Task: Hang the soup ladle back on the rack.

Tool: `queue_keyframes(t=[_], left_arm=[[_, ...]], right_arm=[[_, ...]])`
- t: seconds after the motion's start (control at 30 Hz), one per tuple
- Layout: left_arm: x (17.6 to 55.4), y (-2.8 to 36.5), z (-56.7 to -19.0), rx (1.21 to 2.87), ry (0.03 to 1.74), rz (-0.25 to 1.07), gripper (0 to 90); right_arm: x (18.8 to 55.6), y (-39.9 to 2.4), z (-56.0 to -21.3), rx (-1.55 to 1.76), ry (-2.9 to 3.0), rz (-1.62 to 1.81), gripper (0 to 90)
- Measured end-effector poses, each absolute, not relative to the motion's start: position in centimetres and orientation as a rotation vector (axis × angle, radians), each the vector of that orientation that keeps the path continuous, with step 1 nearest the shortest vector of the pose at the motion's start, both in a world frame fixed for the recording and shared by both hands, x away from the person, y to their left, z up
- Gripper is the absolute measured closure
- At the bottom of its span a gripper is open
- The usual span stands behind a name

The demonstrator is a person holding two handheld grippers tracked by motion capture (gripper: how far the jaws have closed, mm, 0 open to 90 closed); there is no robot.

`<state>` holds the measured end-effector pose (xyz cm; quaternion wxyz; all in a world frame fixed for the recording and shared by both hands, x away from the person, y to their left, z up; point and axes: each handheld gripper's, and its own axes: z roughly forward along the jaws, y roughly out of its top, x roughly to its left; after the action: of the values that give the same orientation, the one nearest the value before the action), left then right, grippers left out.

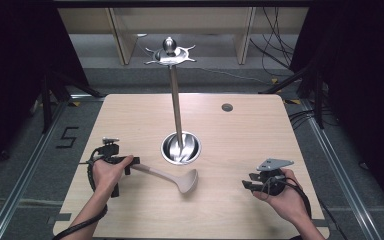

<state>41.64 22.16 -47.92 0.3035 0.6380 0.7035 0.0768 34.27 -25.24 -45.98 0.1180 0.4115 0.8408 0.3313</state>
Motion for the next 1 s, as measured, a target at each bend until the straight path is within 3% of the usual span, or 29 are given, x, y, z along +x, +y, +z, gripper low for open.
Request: queue_keyframes(t=[0.17,1.0], left_arm=[[41.9,21.6,-48.5,1.709,1.901,0.251,29.2],[44.6,20.8,-49.1,1.698,2.002,0.162,24.1]], right_arm=[[34.2,-25.3,-46.2,1.191,2.429,0.995,57.9],[34.2,-25.3,-46.3,1.197,2.462,0.971,56.0]])
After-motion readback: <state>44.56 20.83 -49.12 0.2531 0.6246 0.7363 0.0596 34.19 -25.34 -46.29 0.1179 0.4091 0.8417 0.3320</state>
